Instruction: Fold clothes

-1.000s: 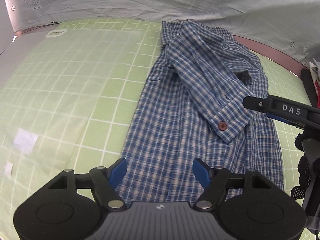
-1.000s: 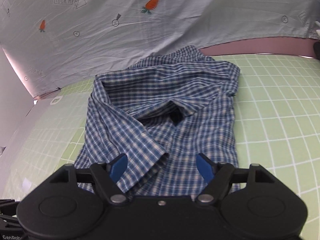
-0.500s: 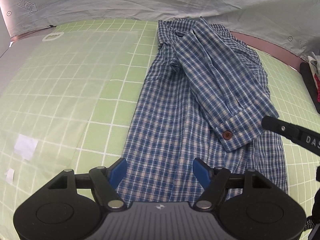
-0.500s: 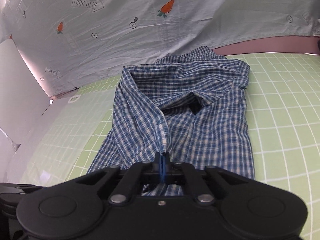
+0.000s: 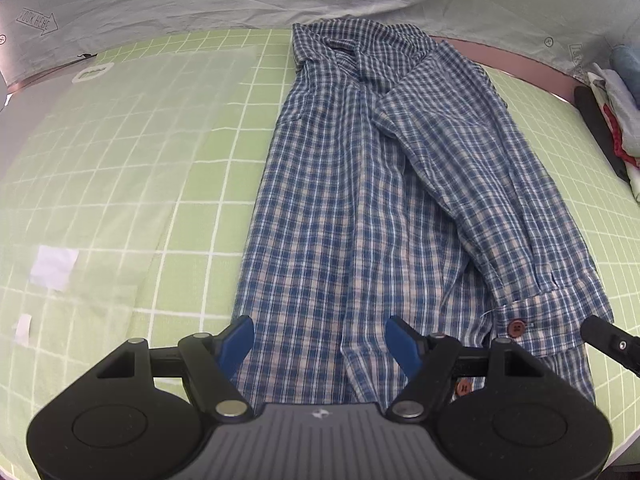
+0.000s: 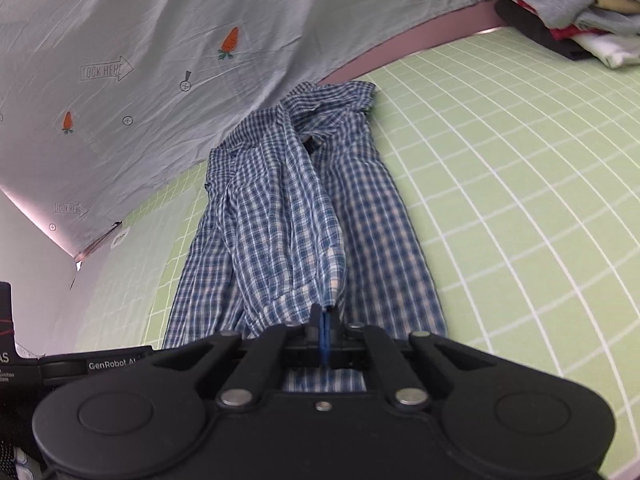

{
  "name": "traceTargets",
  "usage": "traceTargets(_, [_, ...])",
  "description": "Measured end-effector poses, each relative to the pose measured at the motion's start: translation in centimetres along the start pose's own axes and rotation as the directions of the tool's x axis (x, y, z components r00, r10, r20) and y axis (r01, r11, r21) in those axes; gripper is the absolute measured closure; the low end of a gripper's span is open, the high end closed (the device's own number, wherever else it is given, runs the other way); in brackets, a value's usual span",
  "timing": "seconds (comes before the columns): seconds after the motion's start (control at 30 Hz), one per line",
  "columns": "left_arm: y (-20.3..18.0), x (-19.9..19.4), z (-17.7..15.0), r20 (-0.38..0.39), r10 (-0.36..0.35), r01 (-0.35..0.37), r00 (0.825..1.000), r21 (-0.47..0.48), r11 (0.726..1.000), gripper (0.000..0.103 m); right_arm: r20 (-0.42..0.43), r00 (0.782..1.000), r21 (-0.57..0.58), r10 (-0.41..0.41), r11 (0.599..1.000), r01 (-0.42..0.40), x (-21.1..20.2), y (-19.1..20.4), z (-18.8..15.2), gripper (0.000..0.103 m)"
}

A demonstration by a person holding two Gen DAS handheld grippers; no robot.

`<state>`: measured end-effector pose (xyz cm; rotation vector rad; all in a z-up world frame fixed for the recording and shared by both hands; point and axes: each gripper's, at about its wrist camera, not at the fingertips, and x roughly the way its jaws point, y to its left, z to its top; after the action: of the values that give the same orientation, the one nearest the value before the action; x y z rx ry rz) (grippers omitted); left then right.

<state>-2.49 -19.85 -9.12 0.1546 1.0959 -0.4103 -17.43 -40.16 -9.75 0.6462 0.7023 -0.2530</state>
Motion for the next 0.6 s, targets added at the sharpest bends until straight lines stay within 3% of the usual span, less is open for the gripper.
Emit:
traceTargets(0.23, [0.5,-1.0,-2.0,0.006,0.031,-0.031,1.0,0.023,0.999,0.029,-0.023,1.0,0.06,-0.008,0.998,0.009,-2.1,-1.5,-2.3,0.102])
traceTargets(0.43, [1.7,-1.2,-3.4,-0.006,0.05,-0.05,0.999,0.016,0.999,0.029,-0.079,0.992,-0.025,-0.099,0.995,0.097,-1.4,-1.0,-3.8,0.1])
traceTargets(0.47, [1.9,-1.3,-3.7,-0.004,0.055,-0.055,0.998,0.018,0.998,0.029,-0.075,0.99,-0.045,-0.117,0.993,0.114,-1.4,-0.7,-3.9,0.095])
traceTargets(0.57, [2.4,-1.8,-4.4,0.001,0.07,-0.07,0.998,0.023,0.997,0.028,-0.036,0.985,-0.121,-0.171,0.979,0.166,-1.6,0.0,-4.2,0.054])
traceTargets(0.6, [2.6,-1.9,-4.6,0.0,0.072,-0.072,0.997,0.024,0.997,0.028,-0.026,0.983,-0.148,-0.183,0.973,0.178,-1.6,0.3,-4.3,0.052])
